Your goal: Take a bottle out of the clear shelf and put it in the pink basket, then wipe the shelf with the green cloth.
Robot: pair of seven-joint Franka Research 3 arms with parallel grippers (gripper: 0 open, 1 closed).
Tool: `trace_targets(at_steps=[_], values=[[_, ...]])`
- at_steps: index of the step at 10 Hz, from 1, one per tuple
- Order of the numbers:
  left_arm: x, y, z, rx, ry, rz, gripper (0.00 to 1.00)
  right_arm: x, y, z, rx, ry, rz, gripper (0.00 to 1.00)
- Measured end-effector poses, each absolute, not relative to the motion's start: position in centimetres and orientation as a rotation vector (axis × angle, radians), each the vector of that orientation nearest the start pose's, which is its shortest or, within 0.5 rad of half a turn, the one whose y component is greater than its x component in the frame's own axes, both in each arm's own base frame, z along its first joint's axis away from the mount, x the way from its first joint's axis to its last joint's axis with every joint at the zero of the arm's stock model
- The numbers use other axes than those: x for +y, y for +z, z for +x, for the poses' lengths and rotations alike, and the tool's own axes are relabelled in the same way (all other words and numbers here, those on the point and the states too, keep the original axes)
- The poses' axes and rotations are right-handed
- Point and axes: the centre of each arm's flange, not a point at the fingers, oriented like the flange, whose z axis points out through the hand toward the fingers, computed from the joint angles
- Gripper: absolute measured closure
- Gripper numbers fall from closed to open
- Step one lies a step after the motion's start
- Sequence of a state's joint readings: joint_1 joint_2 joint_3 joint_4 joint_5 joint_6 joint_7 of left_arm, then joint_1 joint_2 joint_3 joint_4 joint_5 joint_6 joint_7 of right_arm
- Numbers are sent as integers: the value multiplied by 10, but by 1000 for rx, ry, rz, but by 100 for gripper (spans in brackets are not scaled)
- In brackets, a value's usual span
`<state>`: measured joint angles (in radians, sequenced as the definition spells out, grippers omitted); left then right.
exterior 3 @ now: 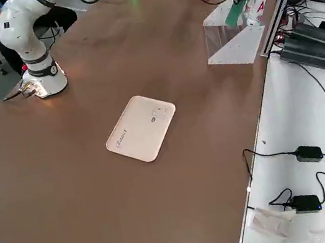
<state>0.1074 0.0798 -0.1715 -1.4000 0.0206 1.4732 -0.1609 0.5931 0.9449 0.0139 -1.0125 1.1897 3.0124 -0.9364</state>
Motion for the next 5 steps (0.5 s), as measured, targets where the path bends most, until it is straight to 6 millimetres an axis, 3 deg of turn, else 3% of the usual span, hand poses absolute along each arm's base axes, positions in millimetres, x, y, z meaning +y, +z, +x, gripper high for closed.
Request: trace_targets(at_steps=[2,5], values=[[-30,651,568,-160,9,-3130,0,390,344,710,-532,-1249,-2276,95],[-29,651,568,-159,11,-3130,0,394,336,706,-550,-1230,-2289,95]])
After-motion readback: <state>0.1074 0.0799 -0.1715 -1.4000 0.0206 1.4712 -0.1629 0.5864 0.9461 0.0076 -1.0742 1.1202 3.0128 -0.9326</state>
